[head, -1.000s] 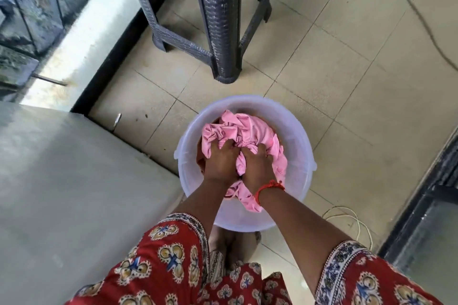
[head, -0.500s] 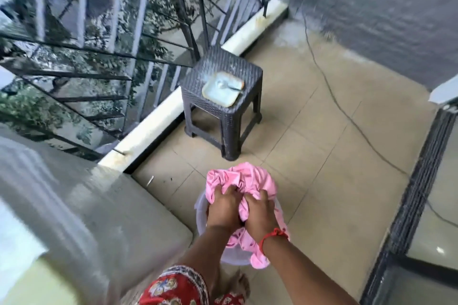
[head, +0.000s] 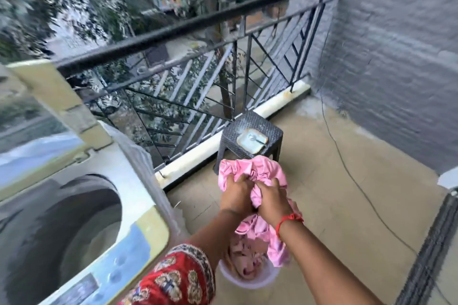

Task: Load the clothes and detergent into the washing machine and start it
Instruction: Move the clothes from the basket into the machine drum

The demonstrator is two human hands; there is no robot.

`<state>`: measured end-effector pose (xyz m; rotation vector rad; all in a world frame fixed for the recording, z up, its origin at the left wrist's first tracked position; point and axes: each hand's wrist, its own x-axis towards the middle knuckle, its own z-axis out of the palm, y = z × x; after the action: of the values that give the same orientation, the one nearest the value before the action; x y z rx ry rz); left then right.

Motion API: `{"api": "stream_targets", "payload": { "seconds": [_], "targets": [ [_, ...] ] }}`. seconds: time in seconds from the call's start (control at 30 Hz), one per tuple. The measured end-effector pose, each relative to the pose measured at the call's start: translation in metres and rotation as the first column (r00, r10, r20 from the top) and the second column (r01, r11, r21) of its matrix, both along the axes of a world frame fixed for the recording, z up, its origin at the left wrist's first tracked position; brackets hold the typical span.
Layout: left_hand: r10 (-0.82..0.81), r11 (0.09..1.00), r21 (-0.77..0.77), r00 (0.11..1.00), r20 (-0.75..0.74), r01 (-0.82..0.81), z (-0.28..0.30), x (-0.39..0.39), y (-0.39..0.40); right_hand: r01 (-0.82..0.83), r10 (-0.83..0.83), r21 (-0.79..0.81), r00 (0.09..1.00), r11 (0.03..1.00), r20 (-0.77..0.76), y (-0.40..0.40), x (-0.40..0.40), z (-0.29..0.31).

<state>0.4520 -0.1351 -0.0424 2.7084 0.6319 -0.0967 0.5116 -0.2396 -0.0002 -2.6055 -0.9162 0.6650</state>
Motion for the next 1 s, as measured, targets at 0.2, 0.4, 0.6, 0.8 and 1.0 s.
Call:
{"api": "stream_targets", "payload": {
  "seconds": [0.2,0.4,0.6,0.8,1.0],
  "targets": [
    [0.082,0.992,0.086,0.989,0.119,-0.093,0.071,-0.029,0.041,-0.149,0.143,0.057,0.985,0.987,0.100,0.040,-0.017,0.068],
    [0.175,0.955,0.184,0.945,0.276,-0.231,0.151,-0.100,0.083,-0.321,0.297,0.160,0.942,0.934,0.155,0.106,-0.063,0.121],
    [0.331,0.887,0.222,0.892,0.308,-0.405,0.202,-0.208,0.137,-0.525,0.491,0.206,0.849,0.826,0.194,0.187,-0.149,0.158],
    [0.491,0.798,0.178,0.793,0.360,-0.575,0.215,-0.330,0.193,-0.651,0.619,0.264,0.759,0.711,0.204,0.264,-0.257,0.172],
    [0.603,0.752,0.121,0.750,0.273,-0.648,0.191,-0.411,0.235,-0.702,0.689,0.234,0.709,0.672,0.148,0.319,-0.340,0.145]
  ]
}}
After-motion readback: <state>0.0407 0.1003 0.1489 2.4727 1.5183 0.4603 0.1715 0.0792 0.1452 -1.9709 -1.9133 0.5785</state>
